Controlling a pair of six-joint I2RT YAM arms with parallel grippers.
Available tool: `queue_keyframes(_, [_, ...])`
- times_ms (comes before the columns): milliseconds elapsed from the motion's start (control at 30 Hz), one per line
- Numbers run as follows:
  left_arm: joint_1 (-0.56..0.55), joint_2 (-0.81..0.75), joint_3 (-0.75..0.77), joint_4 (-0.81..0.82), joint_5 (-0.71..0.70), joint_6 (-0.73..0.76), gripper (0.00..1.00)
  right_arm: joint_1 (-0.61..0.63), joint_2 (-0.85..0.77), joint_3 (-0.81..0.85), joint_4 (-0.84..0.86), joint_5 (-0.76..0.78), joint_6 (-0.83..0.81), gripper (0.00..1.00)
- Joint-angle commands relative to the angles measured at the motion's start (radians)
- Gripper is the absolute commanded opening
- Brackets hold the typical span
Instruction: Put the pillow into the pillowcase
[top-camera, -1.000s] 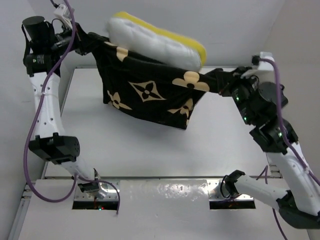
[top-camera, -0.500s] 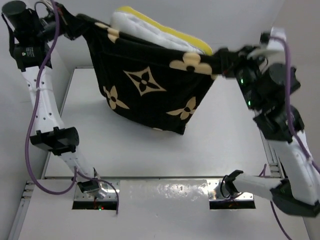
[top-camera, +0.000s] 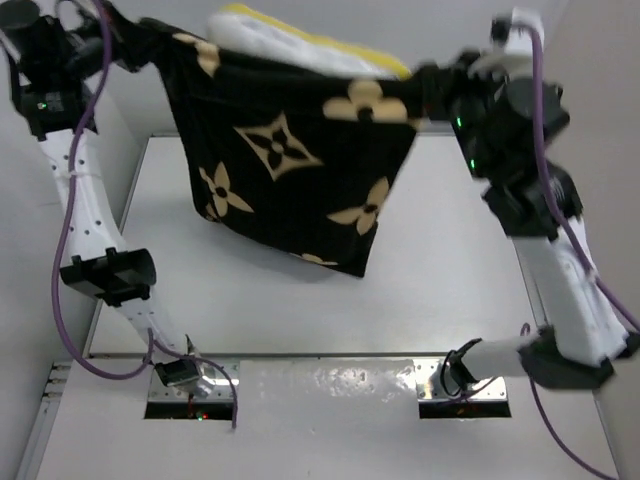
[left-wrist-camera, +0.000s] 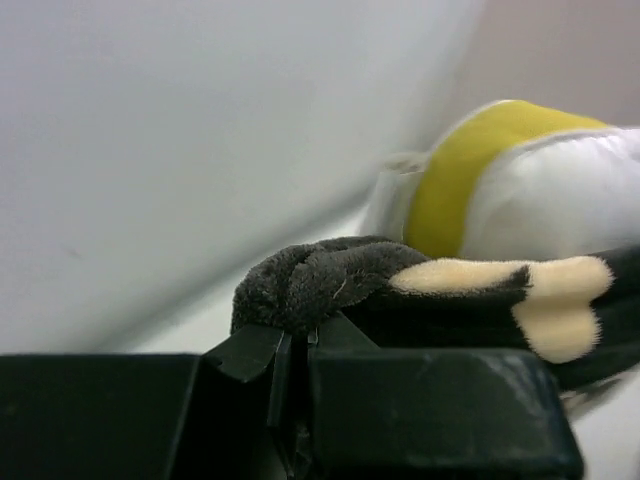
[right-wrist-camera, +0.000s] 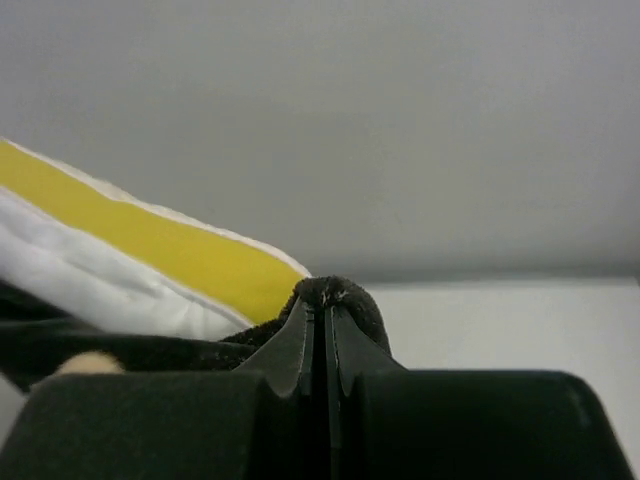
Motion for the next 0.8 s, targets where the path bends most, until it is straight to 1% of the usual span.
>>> queue_keyframes(0, [0.165,-0.016,0.236,0.414,-0.094,-0.249,0.00,0.001,0.183,0.616,0.029,-0.090,-0.075,0.00])
queue_keyframes(33, [0.188,-0.078,0.050,0.640,-0.092,-0.301,0.00,0.003,0.223,0.738,0.019,-0.101,-0.078,0.00])
queue_keyframes(67, [0.201,-0.137,-0.041,0.682,-0.108,-0.300,0.00,0.009,0.203,0.713,0.027,-0.107,-0.072,0.00])
queue_keyframes(100, [0.192,-0.231,-0.114,0.667,-0.111,-0.247,0.00,0.015,0.152,0.625,0.045,-0.099,-0.063,0.00])
queue_keyframes(133, [0.166,-0.263,-0.200,0.558,-0.094,-0.116,0.00,0.015,-0.017,0.296,0.168,-0.087,-0.041,0.00])
queue_keyframes(167, [0.134,-0.272,-0.228,0.463,-0.074,-0.086,0.00,0.015,-0.108,0.113,0.251,-0.040,-0.026,0.00])
queue_keyframes(200, [0.124,-0.265,-0.254,0.412,-0.053,-0.064,0.00,0.015,-0.179,-0.058,0.333,0.000,-0.014,0.00])
queue_keyframes(233, [0.116,-0.252,-0.303,0.335,-0.046,-0.040,0.00,0.015,-0.225,-0.250,0.388,0.040,0.000,0.00])
queue_keyframes(267, [0.110,-0.214,-0.309,0.302,-0.055,-0.032,0.00,0.015,-0.242,-0.279,0.380,0.071,0.000,0.00])
queue_keyframes(300, [0.112,-0.188,-0.293,0.282,-0.062,-0.033,0.00,0.015,-0.220,-0.269,0.358,0.092,-0.012,0.00])
queue_keyframes(333, [0.116,-0.151,-0.180,0.262,-0.065,-0.062,0.00,0.011,-0.181,-0.164,0.299,0.070,-0.053,0.00])
queue_keyframes(367, [0.125,-0.074,-0.092,0.262,-0.066,-0.095,0.00,0.015,-0.084,-0.081,0.268,0.036,-0.065,0.00])
queue_keyframes(400, [0.141,-0.041,0.006,0.287,-0.063,-0.151,0.00,0.014,-0.034,0.025,0.236,-0.005,-0.081,0.00])
queue_keyframes(433, [0.173,-0.018,0.133,0.448,-0.046,-0.297,0.00,0.014,0.018,0.253,0.179,-0.072,-0.101,0.00])
queue_keyframes(467, [0.194,-0.018,0.154,0.597,-0.046,-0.373,0.00,0.017,0.106,0.362,0.156,-0.091,-0.108,0.00])
queue_keyframes(500, [0.214,-0.037,0.149,0.685,-0.058,-0.429,0.00,0.018,0.139,0.468,0.137,-0.108,-0.110,0.00])
queue_keyframes(533, [0.234,-0.104,0.110,0.762,-0.090,-0.414,0.00,0.020,0.155,0.595,0.130,-0.125,-0.115,0.00])
queue_keyframes(567, [0.230,-0.151,0.075,0.752,-0.095,-0.365,0.00,0.021,0.124,0.601,0.137,-0.127,-0.113,0.00])
queue_keyframes(600, [0.222,-0.195,-0.050,0.692,-0.094,-0.310,0.00,0.021,0.080,0.493,0.190,-0.124,-0.109,0.00])
queue_keyframes(633, [0.187,-0.243,-0.131,0.667,-0.060,-0.208,0.00,0.021,0.014,0.366,0.244,-0.115,-0.087,0.00])
queue_keyframes(667, [0.170,-0.281,-0.178,0.625,-0.030,-0.181,0.00,0.021,-0.058,0.228,0.307,-0.108,-0.072,0.00])
queue_keyframes(700, [0.152,-0.277,-0.234,0.450,-0.002,-0.146,0.00,0.021,-0.197,-0.036,0.400,-0.095,-0.058,0.00])
queue_keyframes(733, [0.123,-0.269,-0.271,0.366,0.015,-0.062,0.00,0.023,-0.245,-0.144,0.448,-0.073,-0.029,0.00])
queue_keyframes(767, [0.112,-0.256,-0.313,0.283,-0.002,-0.016,0.00,0.021,-0.277,-0.221,0.450,-0.015,-0.011,0.00])
